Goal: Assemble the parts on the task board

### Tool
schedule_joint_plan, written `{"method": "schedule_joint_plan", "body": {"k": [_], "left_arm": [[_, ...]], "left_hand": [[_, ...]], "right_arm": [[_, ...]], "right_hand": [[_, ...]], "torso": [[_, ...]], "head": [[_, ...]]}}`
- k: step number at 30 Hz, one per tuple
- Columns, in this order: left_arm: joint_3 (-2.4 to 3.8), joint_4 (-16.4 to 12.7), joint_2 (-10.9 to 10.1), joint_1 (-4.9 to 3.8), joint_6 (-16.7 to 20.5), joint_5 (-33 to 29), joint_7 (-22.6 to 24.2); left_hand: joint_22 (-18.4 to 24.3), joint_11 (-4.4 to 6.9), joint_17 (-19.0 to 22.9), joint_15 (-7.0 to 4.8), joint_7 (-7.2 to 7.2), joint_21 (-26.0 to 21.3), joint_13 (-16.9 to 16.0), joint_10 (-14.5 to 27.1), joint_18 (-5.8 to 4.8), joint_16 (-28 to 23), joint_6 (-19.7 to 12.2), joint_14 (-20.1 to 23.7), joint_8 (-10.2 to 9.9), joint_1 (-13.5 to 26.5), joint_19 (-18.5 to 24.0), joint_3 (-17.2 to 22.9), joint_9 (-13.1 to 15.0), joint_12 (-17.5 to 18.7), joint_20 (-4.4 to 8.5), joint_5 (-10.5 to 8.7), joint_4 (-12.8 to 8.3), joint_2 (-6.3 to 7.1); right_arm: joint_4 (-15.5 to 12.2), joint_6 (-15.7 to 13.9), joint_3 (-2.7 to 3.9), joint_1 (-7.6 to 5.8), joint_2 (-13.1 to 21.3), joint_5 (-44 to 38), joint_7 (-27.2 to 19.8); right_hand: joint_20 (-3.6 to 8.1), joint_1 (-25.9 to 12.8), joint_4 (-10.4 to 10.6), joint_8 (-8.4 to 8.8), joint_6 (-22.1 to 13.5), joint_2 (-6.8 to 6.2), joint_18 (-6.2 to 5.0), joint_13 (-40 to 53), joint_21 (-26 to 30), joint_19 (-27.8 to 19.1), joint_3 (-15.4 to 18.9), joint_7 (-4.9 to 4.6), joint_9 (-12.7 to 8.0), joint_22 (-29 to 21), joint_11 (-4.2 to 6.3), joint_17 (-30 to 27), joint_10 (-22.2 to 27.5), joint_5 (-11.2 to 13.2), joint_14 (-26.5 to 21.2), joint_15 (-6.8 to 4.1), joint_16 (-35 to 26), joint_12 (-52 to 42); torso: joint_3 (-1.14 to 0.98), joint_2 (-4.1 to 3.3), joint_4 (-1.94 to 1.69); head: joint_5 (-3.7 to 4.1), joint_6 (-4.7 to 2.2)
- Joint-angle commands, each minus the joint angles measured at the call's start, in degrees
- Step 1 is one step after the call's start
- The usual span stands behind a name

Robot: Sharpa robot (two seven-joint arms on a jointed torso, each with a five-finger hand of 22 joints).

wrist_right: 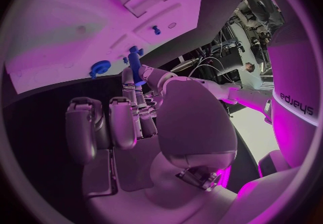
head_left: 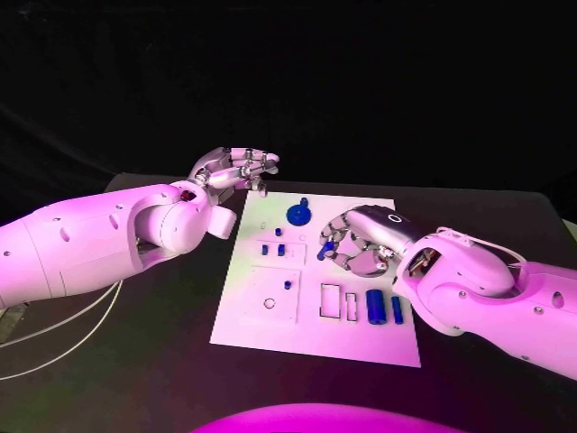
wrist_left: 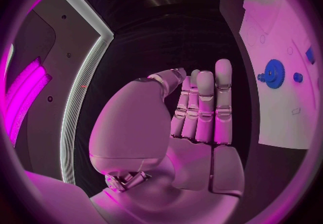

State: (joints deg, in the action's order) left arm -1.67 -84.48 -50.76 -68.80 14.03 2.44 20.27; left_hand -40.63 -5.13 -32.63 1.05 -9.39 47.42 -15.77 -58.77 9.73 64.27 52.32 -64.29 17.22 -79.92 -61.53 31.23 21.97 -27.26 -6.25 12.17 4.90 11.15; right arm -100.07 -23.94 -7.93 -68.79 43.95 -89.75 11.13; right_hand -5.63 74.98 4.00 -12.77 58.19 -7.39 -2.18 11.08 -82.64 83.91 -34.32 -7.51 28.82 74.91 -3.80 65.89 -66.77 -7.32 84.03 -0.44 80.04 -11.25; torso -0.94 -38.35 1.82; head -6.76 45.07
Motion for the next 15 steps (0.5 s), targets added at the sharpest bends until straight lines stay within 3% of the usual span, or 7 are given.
{"method": "schedule_joint_plan", "body": {"k": [1,9,15], "left_arm": [[0.00,0.31,0.48,-0.02,-1.16,-0.46,0.49],[-0.05,1.35,1.53,-0.02,-1.43,-0.50,0.51],[-0.09,1.55,2.23,-0.02,-1.76,-0.51,0.43]], "left_hand": [[0.13,-0.11,0.10,0.00,-0.04,-0.29,-0.09,0.37,0.85,-0.33,-0.51,0.36,0.20,-0.27,-0.43,-0.36,-0.06,-0.34,0.15,0.03,-0.04,-0.12],[0.13,-0.11,0.10,0.01,-0.04,-0.31,-0.10,0.38,0.85,-0.32,-0.51,0.37,0.21,-0.26,-0.44,-0.37,-0.06,-0.38,0.15,0.02,-0.02,-0.14],[0.13,-0.11,0.10,0.01,-0.04,-0.31,-0.10,0.38,0.85,-0.32,-0.51,0.37,0.21,-0.26,-0.44,-0.37,-0.06,-0.38,0.15,0.02,-0.02,-0.14]], "right_arm": [[-0.11,-0.92,-0.17,0.77,-1.94,0.03,-1.50],[1.49,-0.24,-0.48,3.38,-7.84,-1.39,-2.57],[3.47,0.26,-0.78,5.96,-11.46,-2.85,-3.13]], "right_hand": [[0.30,0.16,-0.33,-0.49,0.34,0.21,0.51,0.05,-0.13,2.95,0.14,0.07,0.88,11.68,-0.01,0.07,-0.37,0.02,1.37,-0.21,0.28,-0.35],[0.30,0.18,-0.37,-0.51,0.33,0.17,0.50,0.05,-0.10,2.94,0.16,0.04,0.91,11.67,-0.01,0.17,-0.37,0.01,1.39,-0.21,0.32,-0.33],[0.31,0.34,-0.55,-0.53,0.25,0.16,0.48,0.02,-0.01,2.90,0.11,0.01,0.97,11.64,-0.03,0.11,-0.29,-0.17,1.39,-0.21,0.31,-0.24]], "torso": [[0.08,0.13,0.04],[0.17,0.10,0.09],[0.16,0.02,-0.11]], "head": [[-1.04,0.04],[-3.32,0.22],[-3.84,0.56]]}}
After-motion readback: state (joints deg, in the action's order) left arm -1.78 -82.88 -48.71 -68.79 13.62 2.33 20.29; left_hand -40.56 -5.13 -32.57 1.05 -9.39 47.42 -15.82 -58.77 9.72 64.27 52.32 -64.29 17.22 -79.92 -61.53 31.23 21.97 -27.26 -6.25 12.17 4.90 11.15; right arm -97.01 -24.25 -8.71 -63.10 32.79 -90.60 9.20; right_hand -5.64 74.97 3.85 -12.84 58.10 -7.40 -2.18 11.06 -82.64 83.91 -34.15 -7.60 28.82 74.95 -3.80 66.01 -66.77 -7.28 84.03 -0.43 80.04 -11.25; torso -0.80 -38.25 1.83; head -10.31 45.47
